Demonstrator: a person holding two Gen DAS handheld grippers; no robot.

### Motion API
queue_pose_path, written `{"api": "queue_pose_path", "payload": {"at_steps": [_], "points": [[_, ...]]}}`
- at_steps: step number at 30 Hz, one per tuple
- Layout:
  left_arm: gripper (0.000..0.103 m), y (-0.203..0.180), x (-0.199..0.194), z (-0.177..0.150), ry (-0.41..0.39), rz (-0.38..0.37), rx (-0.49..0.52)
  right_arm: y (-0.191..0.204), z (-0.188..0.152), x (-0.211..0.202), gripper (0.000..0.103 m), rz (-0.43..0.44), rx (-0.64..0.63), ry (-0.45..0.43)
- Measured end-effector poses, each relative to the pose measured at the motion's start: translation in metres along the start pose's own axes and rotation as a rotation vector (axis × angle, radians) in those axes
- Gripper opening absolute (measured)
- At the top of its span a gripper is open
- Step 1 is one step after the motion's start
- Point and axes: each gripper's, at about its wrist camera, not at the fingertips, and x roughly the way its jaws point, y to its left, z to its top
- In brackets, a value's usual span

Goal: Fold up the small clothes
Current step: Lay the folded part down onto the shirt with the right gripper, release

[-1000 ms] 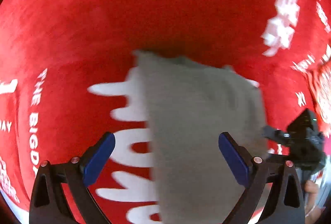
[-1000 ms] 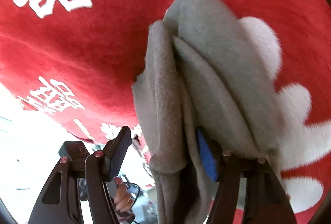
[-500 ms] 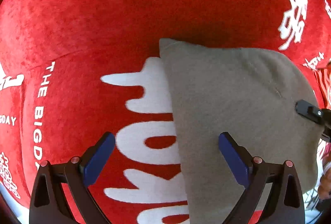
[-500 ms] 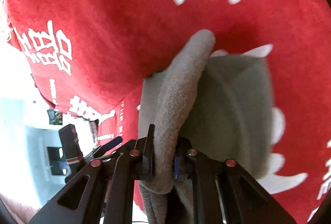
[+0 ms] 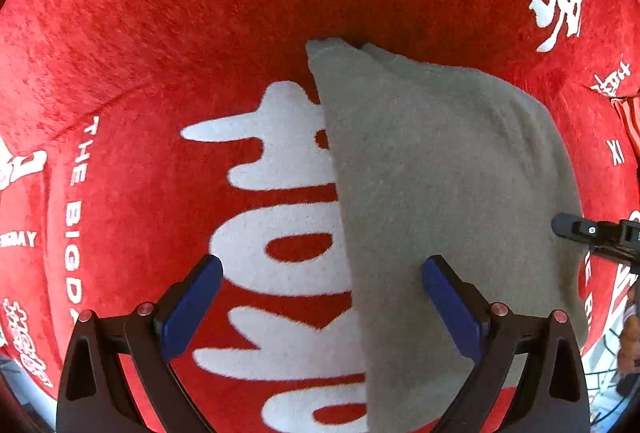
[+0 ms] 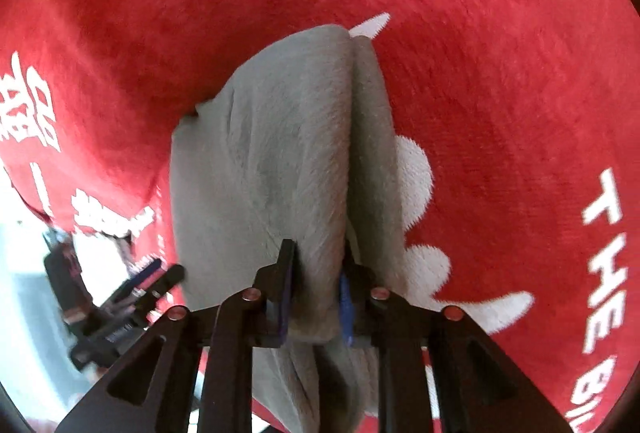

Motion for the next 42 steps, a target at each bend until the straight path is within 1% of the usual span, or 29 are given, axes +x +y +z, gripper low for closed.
{"api": "queue_pose_path", "payload": {"at_steps": [1, 4, 6, 8, 10, 11, 13, 15, 16, 18, 19, 21, 23, 25, 27, 28, 29, 31, 33, 34, 35, 38, 40, 42], "points": [[0.101, 0.000, -0.004, -0.005, 0.002, -0.001, -0.001, 0.016, -0.001, 0.002, 0.028, -0.003, -0.003, 0.003], [0.101, 0.006, -0.002, -0.015, 0.021, -0.001, -0.022, 0.015, 0.002, -0.003, 0.028, 0.003, 0.014, -0.009], [0.101, 0.008, -0.004, -0.024, 0.024, 0.010, -0.029, 0.012, 0.009, -0.009, 0.028, 0.011, 0.032, -0.037], [0.101, 0.009, -0.003, -0.030, 0.029, 0.013, -0.044, 0.003, 0.016, -0.010, 0.028, 0.055, 0.076, -0.032], [0.101, 0.007, -0.002, -0.039, 0.031, 0.014, -0.065, -0.003, 0.022, 0.000, 0.027, 0.102, 0.116, 0.010], [0.101, 0.008, -0.002, -0.040, 0.029, 0.015, -0.075, -0.004, 0.023, 0.004, 0.012, 0.113, 0.125, 0.022], [0.101, 0.006, -0.004, -0.039, 0.020, 0.020, -0.088, 0.003, 0.021, -0.003, 0.012, 0.089, 0.084, -0.003], [0.101, 0.004, -0.006, -0.040, 0.007, 0.020, -0.083, 0.015, 0.017, -0.012, 0.009, 0.015, 0.005, -0.045], [0.101, 0.002, -0.005, -0.041, 0.008, 0.025, -0.070, 0.015, 0.015, -0.012, 0.008, -0.039, -0.015, -0.050], [0.101, -0.001, -0.002, -0.045, 0.017, 0.029, -0.055, 0.006, 0.015, -0.001, 0.008, -0.085, 0.004, -0.024], [0.101, -0.003, 0.001, -0.047, 0.022, 0.028, -0.050, -0.005, 0.013, 0.001, 0.008, -0.085, 0.041, -0.017], [0.101, -0.007, 0.006, -0.053, 0.035, 0.028, -0.027, -0.008, 0.011, -0.006, 0.008, -0.069, 0.078, -0.035], [0.101, -0.010, 0.009, -0.058, 0.040, 0.030, -0.001, -0.002, 0.001, -0.021, 0.008, -0.091, 0.070, -0.058], [0.101, -0.011, 0.010, -0.064, 0.050, 0.022, 0.012, 0.006, -0.012, -0.032, 0.012, -0.077, 0.056, -0.061], [0.101, -0.009, 0.009, -0.069, 0.065, 0.009, 0.012, 0.023, -0.032, -0.040, 0.012, -0.059, 0.013, -0.055], [0.101, -0.008, 0.009, -0.071, 0.070, 0.003, 0.011, 0.028, -0.039, -0.042, 0.017, -0.068, -0.008, -0.050], [0.101, -0.008, 0.009, -0.074, 0.077, 0.000, 0.013, 0.038, -0.051, -0.041, 0.028, -0.097, -0.039, -0.034], [0.101, -0.009, 0.008, -0.078, 0.089, -0.001, 0.025, 0.044, -0.063, -0.033, 0.039, -0.114, -0.051, -0.007], [0.101, -0.010, 0.006, -0.082, 0.088, -0.001, 0.038, 0.041, -0.075, -0.020, 0.039, -0.137, -0.029, 0.024], [0.101, -0.011, 0.004, -0.084, 0.087, -0.002, 0.043, 0.039, -0.078, -0.015, 0.032, -0.156, -0.015, 0.029], [0.101, -0.011, 0.002, -0.086, 0.086, -0.004, 0.048, 0.035, -0.082, -0.012, 0.006, -0.179, -0.006, 0.021], [0.101, -0.011, -0.002, -0.095, 0.086, -0.012, 0.049, 0.021, -0.090, -0.006, 0.006, -0.215, 0.040, -0.009], [0.101, -0.008, -0.005, -0.099, 0.096, -0.017, 0.044, 0.008, -0.093, -0.008, 0.006, -0.198, 0.078, -0.012], [0.101, -0.005, -0.006, -0.103, 0.106, -0.015, 0.040, 0.008, -0.093, -0.008, 0.006, -0.183, 0.114, -0.025]]}}
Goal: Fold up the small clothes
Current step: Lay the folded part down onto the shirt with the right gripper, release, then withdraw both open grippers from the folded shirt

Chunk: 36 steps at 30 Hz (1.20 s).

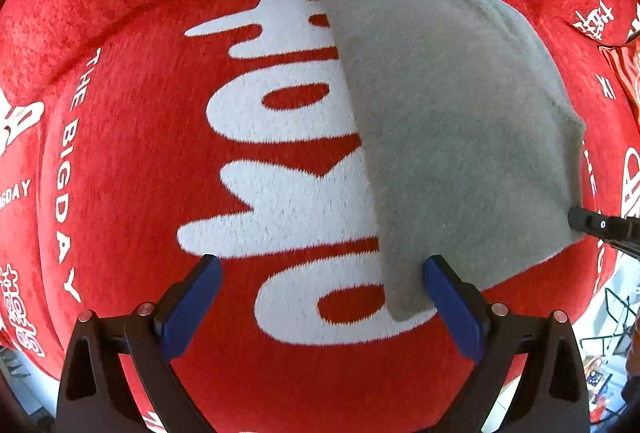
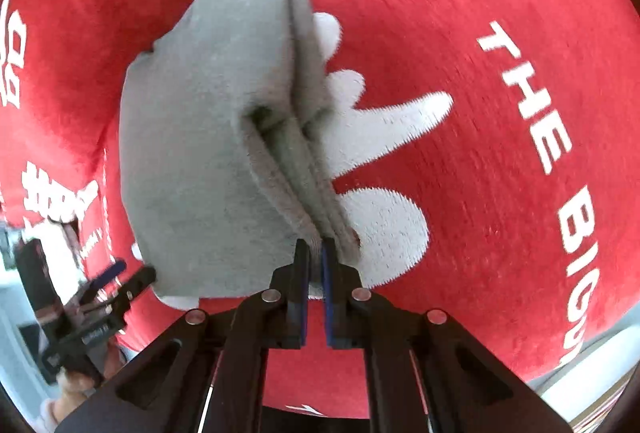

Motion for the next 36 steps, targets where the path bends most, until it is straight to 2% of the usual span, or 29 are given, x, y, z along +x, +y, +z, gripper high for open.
{"api": "queue_pose_path", "payload": {"at_steps": [3, 5, 8, 10, 16, 18, 20, 21, 27, 29, 36], "points": [[0.101, 0.006, -0.002, -0.002, -0.004, 0.015, 0.003, 0.002, -0.004, -0.005, 0.006, -0.015, 0.020, -0.004], [0.101, 0.010, -0.004, -0.001, -0.003, 0.022, 0.007, 0.000, -0.009, -0.009, 0.011, -0.022, 0.060, -0.012], [0.101, 0.014, -0.005, 0.000, -0.002, 0.023, 0.007, -0.007, -0.018, -0.020, 0.011, 0.011, 0.131, -0.042], [0.101, 0.017, -0.007, -0.002, -0.005, 0.020, 0.010, -0.007, -0.023, -0.027, 0.015, 0.005, 0.142, -0.064], [0.101, 0.024, -0.011, -0.006, -0.011, 0.010, 0.035, 0.001, -0.037, -0.038, 0.015, 0.031, 0.164, -0.108], [0.101, 0.025, -0.010, -0.005, -0.011, 0.007, 0.046, 0.004, -0.041, -0.039, 0.024, 0.043, 0.167, -0.117], [0.101, 0.021, -0.007, -0.002, -0.009, 0.010, 0.050, 0.009, -0.040, -0.037, 0.047, 0.042, 0.155, -0.121], [0.101, 0.021, -0.006, -0.002, -0.007, 0.011, 0.047, 0.011, -0.040, -0.037, 0.049, 0.039, 0.147, -0.122], [0.101, 0.019, -0.006, 0.008, -0.005, 0.023, 0.023, 0.021, -0.025, -0.038, 0.049, 0.057, 0.111, -0.115], [0.101, 0.019, -0.010, 0.016, -0.012, 0.030, 0.011, 0.023, -0.014, -0.041, 0.055, 0.054, 0.091, -0.113], [0.101, 0.015, -0.018, 0.052, -0.029, 0.014, -0.047, 0.025, 0.031, -0.041, 0.062, 0.075, 0.041, -0.076]]}}
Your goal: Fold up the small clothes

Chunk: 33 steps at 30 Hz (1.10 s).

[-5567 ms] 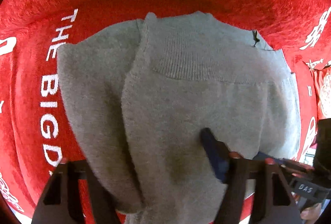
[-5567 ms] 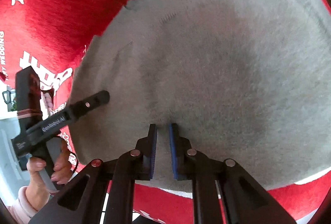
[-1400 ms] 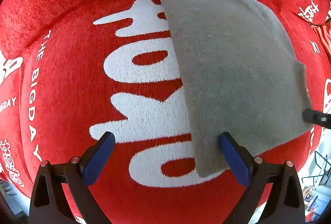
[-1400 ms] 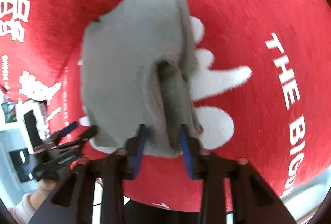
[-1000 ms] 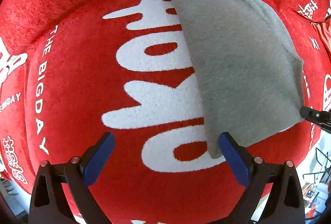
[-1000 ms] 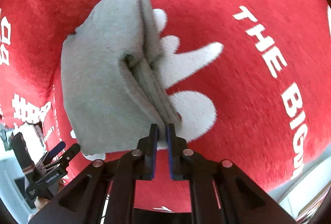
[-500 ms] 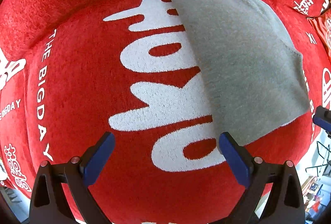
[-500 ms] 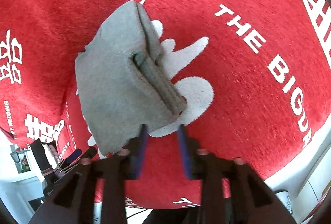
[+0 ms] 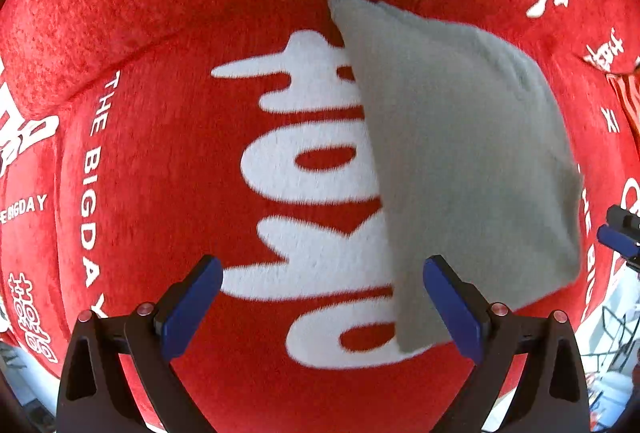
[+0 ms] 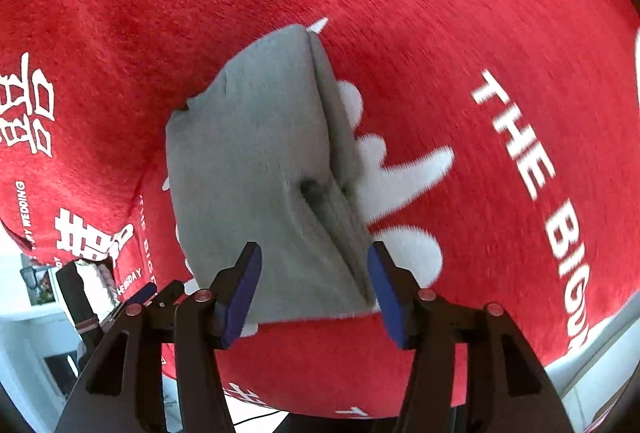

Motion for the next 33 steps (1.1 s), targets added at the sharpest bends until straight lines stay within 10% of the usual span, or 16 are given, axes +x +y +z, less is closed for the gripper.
{"api": "queue_pose_path", "payload": {"at_steps": [22, 33], "points": [[0.101, -0.014, 0.016, 0.061, -0.022, 0.055, -0.063, -0.020, 0.071, 0.030, 0.079, 0.054, -0.059, 0.127], [0.101, 0.011, 0.043, 0.083, 0.054, -0.205, -0.150, -0.034, 0.088, 0.050, 0.080, 0.193, -0.028, 0.177]]}}
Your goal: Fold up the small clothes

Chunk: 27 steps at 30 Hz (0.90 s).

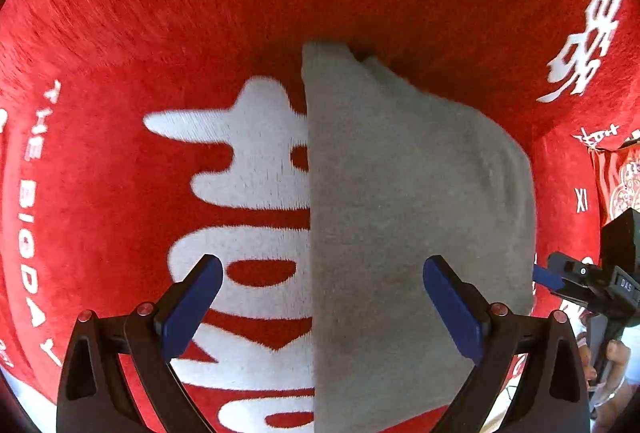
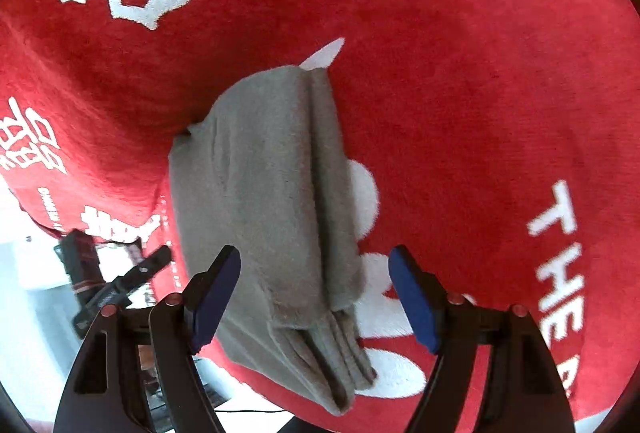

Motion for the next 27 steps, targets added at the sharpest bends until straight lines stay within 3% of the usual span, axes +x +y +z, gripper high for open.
{"api": "queue_pose_path", "payload": {"at_steps": [5, 10, 13, 16, 21, 22, 23, 24, 27], "points": [[0.101, 0.008, 0.021, 0.001, 0.051, -0.111, -0.039, -0.003, 0.007, 0.018, 0.080, 0.056, -0.027, 0.060], [0.101, -0.008, 0.035, 0.008, 0.064, -0.179, -0.002, 0.002, 0.016, 0.032, 0.084, 0.138, -0.062, 0.098], [0.101, -0.024, 0.048, 0.012, 0.078, -0.185, 0.029, 0.017, 0.020, 0.041, 0.085, 0.175, -0.116, 0.129], [0.102, -0.036, 0.052, 0.016, 0.064, -0.139, 0.053, 0.026, 0.020, 0.051, 0.087, 0.171, -0.151, 0.151], [0.100, -0.031, 0.050, 0.016, 0.066, -0.137, 0.044, 0.016, 0.021, 0.052, 0.087, 0.240, -0.071, 0.133], [0.095, -0.029, 0.047, 0.015, 0.060, -0.128, 0.045, 0.015, 0.020, 0.052, 0.079, 0.240, -0.061, 0.136], [0.091, -0.031, 0.043, 0.014, 0.045, -0.121, 0.053, 0.013, 0.020, 0.052, 0.054, 0.219, -0.063, 0.145], [0.082, -0.033, 0.040, 0.012, 0.032, -0.121, 0.060, 0.011, 0.019, 0.054, 0.038, 0.185, -0.068, 0.160], [0.058, -0.030, 0.025, 0.006, -0.009, -0.127, 0.081, 0.011, 0.015, 0.051, 0.034, 0.223, -0.056, 0.155]]}}
